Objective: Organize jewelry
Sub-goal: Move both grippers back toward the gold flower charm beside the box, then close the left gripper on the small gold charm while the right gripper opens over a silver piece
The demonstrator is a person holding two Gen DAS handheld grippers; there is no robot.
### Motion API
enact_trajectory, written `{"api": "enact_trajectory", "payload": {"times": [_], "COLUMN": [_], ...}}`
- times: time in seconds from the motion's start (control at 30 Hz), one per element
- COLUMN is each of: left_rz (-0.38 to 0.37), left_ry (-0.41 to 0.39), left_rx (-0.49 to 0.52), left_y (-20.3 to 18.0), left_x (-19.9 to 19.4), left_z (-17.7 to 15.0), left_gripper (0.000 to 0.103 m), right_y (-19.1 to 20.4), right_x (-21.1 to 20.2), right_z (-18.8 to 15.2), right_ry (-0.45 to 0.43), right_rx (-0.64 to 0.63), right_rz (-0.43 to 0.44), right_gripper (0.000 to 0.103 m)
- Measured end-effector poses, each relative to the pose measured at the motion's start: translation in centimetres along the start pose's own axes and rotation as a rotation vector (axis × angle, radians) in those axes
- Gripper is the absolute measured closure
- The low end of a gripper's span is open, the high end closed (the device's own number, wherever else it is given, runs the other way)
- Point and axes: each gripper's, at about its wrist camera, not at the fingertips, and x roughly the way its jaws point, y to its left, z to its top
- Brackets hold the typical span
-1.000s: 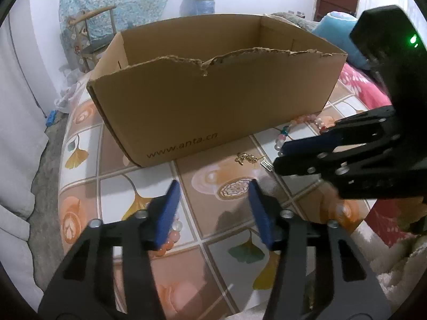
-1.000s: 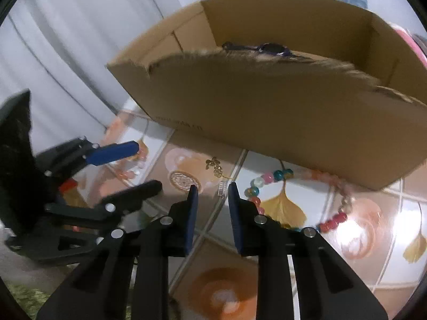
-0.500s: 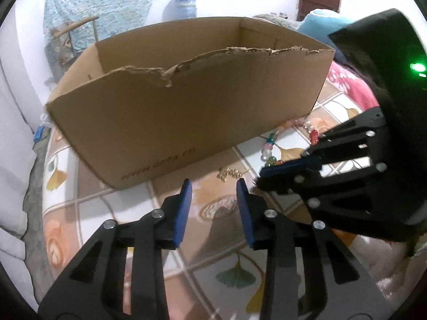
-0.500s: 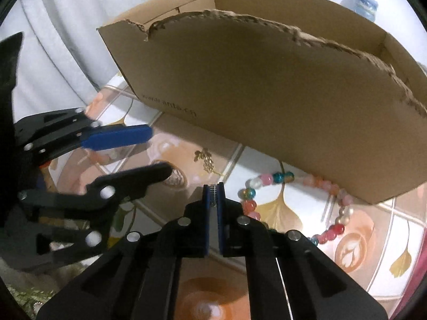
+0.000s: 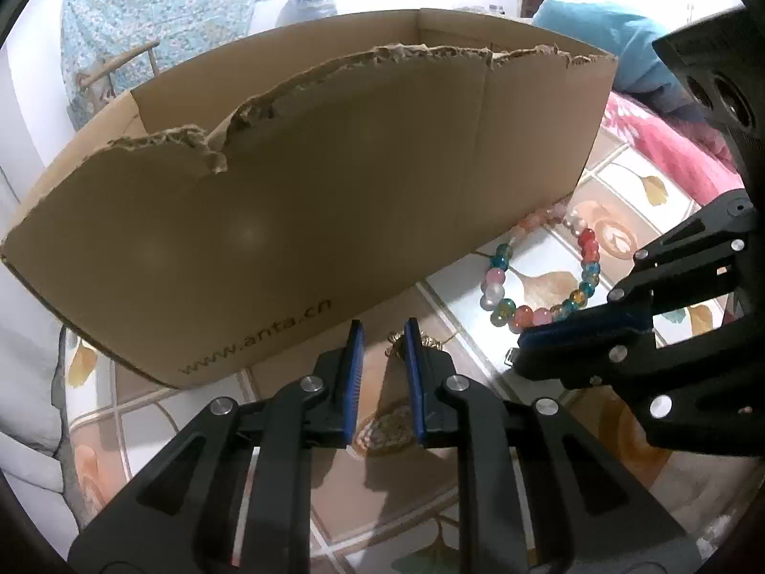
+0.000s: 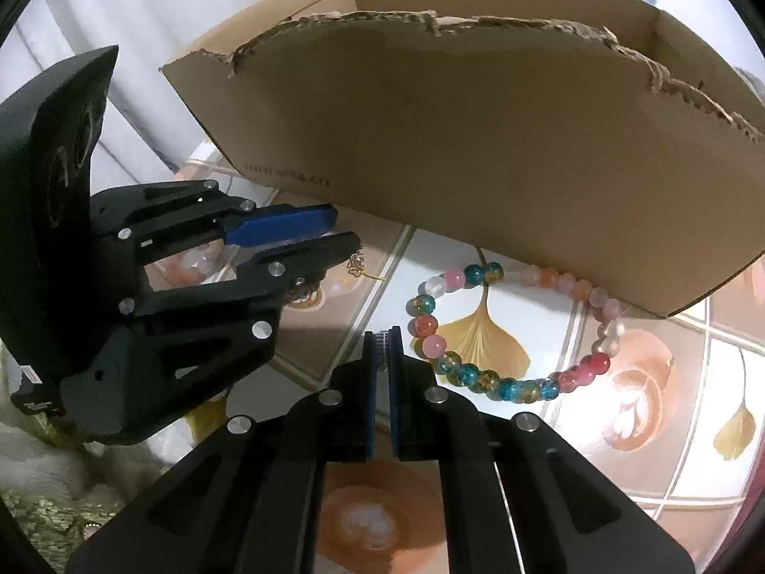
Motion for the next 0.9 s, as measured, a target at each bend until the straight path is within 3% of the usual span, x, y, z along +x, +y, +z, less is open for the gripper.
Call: {"api": "enact_trajectory", "payload": {"times": [0.3,0.47,0.67,0.77,0.9], "left_rz": [0.035,0.005,-0.029,-0.026,-0.038], "left_ry": [0.049,0.078,0.014,0.025,0.053], "left_rx": [-0.051,-0.12,-0.119,-0.107,-0.101], "left_y": [0.9,1.9,2.1,2.0,1.9], "left_x": [-1.4,-2.9,-4.9,-5.0,-4.8], "left_z": [-1.5,-3.2,-3.9,-4.0,-4.1], "left_gripper": [0.092,0.092,0.091,0.088,0.087], "right_y": [-0.5,-0.7,-1.2,-1.6,-1.6], "right_x": [-0.4,-0.6,-1.0,-1.4,-2.2], "right_z": [-0.4,-0.6,-0.7,-0.8,-1.0], "right_ry": [-0.007,-0.012,-0.01,-0.012,-0.025], "right_rx": [0.004,0.003,0.01,0.023,0.017], "right_rz": [0.008,0.008,0.033,0.058,0.055], "right_gripper": [0.098,0.098,0.097,0.097,0.081]}}
